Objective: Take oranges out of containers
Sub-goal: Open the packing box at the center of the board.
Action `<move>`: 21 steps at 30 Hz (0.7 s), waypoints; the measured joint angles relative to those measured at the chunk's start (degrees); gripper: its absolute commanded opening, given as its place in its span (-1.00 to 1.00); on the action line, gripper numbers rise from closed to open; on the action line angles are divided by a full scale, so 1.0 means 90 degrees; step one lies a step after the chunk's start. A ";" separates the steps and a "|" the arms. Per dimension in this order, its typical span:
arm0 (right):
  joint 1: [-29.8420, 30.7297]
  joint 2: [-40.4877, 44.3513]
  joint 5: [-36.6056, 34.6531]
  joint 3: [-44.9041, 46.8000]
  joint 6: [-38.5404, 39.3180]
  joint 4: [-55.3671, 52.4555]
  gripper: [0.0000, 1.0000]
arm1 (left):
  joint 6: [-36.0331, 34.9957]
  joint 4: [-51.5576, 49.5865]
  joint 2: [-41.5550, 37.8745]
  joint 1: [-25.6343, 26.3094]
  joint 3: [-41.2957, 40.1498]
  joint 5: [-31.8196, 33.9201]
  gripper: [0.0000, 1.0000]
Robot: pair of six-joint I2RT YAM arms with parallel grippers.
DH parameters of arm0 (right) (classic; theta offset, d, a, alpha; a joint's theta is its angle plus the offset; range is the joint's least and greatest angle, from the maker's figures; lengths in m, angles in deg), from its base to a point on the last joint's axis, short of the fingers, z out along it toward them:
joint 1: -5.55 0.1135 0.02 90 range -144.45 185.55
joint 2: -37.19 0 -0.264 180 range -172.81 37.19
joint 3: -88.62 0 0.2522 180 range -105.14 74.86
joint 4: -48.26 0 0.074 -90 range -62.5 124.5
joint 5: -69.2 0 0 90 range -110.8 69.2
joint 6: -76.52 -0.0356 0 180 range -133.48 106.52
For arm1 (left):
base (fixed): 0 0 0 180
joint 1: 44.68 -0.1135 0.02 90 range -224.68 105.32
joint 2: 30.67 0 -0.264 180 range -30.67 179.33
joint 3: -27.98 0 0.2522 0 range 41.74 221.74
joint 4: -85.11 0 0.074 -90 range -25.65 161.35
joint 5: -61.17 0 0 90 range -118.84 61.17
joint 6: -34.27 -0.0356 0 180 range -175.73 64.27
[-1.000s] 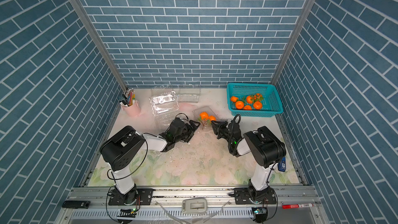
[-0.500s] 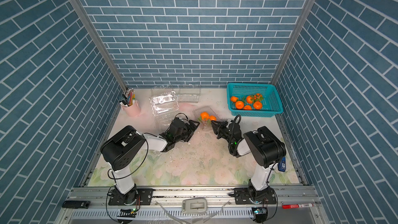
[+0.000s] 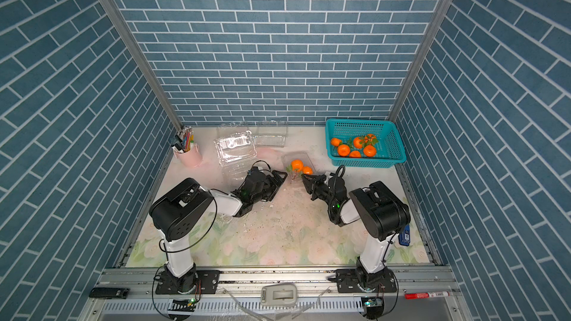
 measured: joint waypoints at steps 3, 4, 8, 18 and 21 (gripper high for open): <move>-0.0007 0.0000 0.0032 0.0058 -0.0002 0.0046 -0.66 | -0.0024 -0.0002 0.0000 0.0000 0.0000 -0.0002 0.91; -0.0012 -0.0010 0.0041 0.0061 0.0000 0.0068 -0.66 | -0.0029 0.0000 0.0000 0.0000 0.0000 -0.0002 0.90; -0.0078 -0.0053 0.0104 0.0061 0.0024 0.0112 -0.68 | -0.0053 0.0000 0.0000 0.0000 0.0000 -0.0005 0.90; -0.0352 -0.0056 0.0447 0.0155 0.0197 0.0058 -0.69 | -0.0124 0.0182 0.0129 -0.0005 0.0041 -0.0080 0.89; -0.0372 -0.0056 0.0527 0.0158 0.0197 0.0078 -0.69 | -0.0143 0.0192 0.0245 -0.0007 0.0175 -0.0168 0.84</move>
